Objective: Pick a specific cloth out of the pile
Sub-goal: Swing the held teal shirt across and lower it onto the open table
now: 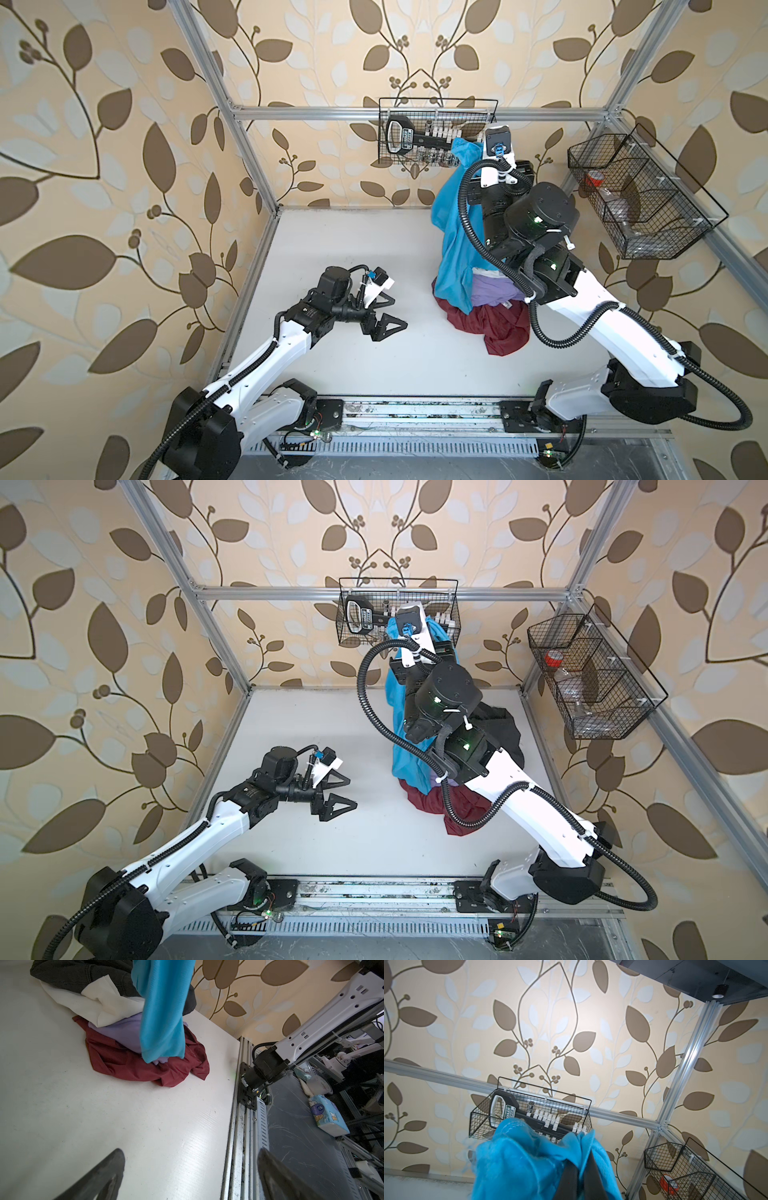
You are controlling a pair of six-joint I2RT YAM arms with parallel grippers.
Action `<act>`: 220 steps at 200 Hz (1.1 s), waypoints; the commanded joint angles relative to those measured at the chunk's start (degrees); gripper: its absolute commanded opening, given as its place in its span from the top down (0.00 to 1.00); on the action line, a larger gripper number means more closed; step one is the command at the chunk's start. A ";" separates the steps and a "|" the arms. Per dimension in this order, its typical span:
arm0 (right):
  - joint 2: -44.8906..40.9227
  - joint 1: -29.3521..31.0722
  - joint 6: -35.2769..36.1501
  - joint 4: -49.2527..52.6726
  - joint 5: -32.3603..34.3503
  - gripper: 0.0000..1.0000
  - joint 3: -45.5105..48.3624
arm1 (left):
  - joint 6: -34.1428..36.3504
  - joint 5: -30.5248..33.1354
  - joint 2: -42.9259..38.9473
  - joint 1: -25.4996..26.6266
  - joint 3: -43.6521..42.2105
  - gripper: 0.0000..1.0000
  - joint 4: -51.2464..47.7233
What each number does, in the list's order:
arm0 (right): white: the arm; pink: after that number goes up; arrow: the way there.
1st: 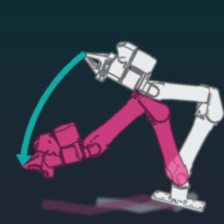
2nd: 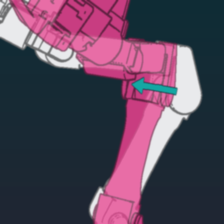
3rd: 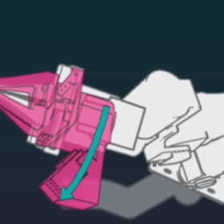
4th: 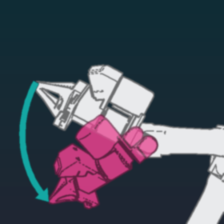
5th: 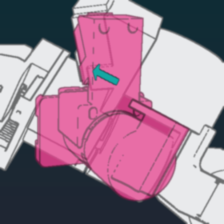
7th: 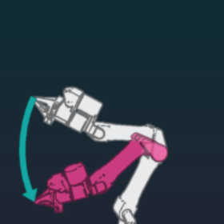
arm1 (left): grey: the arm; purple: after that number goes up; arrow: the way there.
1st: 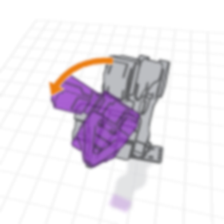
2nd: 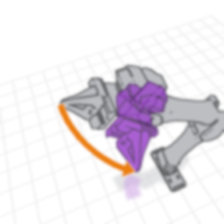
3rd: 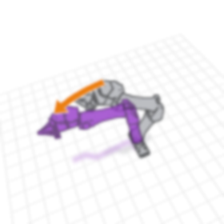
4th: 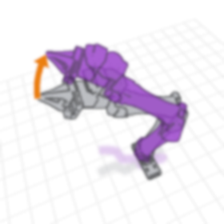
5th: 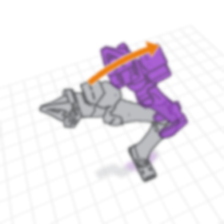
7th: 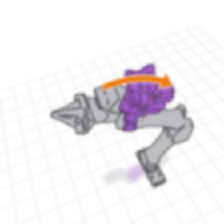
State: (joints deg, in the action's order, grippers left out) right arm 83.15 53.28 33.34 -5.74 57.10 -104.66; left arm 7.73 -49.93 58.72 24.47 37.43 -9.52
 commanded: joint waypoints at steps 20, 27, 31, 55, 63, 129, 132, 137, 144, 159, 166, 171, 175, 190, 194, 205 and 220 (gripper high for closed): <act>4.92 4.59 -0.19 -0.14 -2.90 1.00 -7.17 | 1.63 0.43 -1.76 0.67 0.72 0.01 0.55; 5.95 5.16 -1.51 1.06 -3.99 1.00 -8.22 | 1.60 0.36 -1.94 0.67 0.64 0.01 0.56; 6.59 5.35 -2.37 1.76 -4.72 1.00 -8.85 | 1.59 0.43 -2.02 0.71 0.61 0.01 0.55; 10.60 6.06 -6.50 5.40 -8.68 1.00 -11.80 | 1.69 0.53 -2.69 0.80 0.29 0.01 0.73; 12.16 6.09 -6.92 5.69 -9.27 1.00 -12.32 | 1.75 0.61 -2.94 0.84 0.21 0.01 0.73; 24.00 3.59 -22.24 18.79 -21.29 1.00 -16.78 | 2.35 1.19 -4.82 1.46 -0.60 0.01 0.82; 24.45 3.33 -23.31 20.22 -22.69 1.00 -17.18 | 2.52 1.22 -4.84 1.46 -0.67 0.01 0.82; 25.16 2.76 -25.47 21.86 -24.65 1.00 -17.74 | 2.54 1.24 -4.93 1.46 -0.68 0.01 0.85; 25.96 2.11 -27.68 23.97 -27.01 1.00 -17.90 | 2.56 1.24 -5.02 1.54 -0.72 0.01 0.90; 26.70 0.87 -30.88 25.94 -31.01 1.00 -16.32 | 2.73 1.24 -5.02 1.55 -0.70 0.01 0.82; 26.71 0.22 -32.26 26.33 -32.84 1.00 -14.89 | 2.73 1.24 -5.02 1.62 -0.77 0.01 0.74; 26.51 -0.40 -33.32 26.45 -34.39 1.00 -13.68 | 2.81 1.25 -4.97 1.63 -0.73 0.01 0.65; 26.27 -0.90 -34.23 26.52 -35.57 1.00 -12.59 | 2.81 1.24 -5.00 1.63 -0.72 0.01 0.64; 25.23 -3.79 -38.33 26.57 -43.30 1.00 -8.53 | 2.91 1.20 -5.28 1.63 -0.76 0.01 0.55; 24.97 -4.67 -39.58 26.58 -45.16 1.00 -7.37 | 2.95 1.16 -5.35 1.63 -0.79 0.01 0.59; 24.40 -6.61 -41.86 26.47 -50.79 1.00 -4.59 | 3.00 1.10 -5.59 1.71 -0.97 0.01 0.73; 24.25 -8.00 -43.15 26.50 -55.35 1.00 -1.39 | 3.03 1.07 -5.78 1.80 -1.05 0.01 0.90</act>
State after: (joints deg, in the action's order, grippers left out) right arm 109.32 47.75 -2.98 19.25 14.37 -110.30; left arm 9.10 -48.82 54.57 25.58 36.95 -9.45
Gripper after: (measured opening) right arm 0.049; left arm 0.989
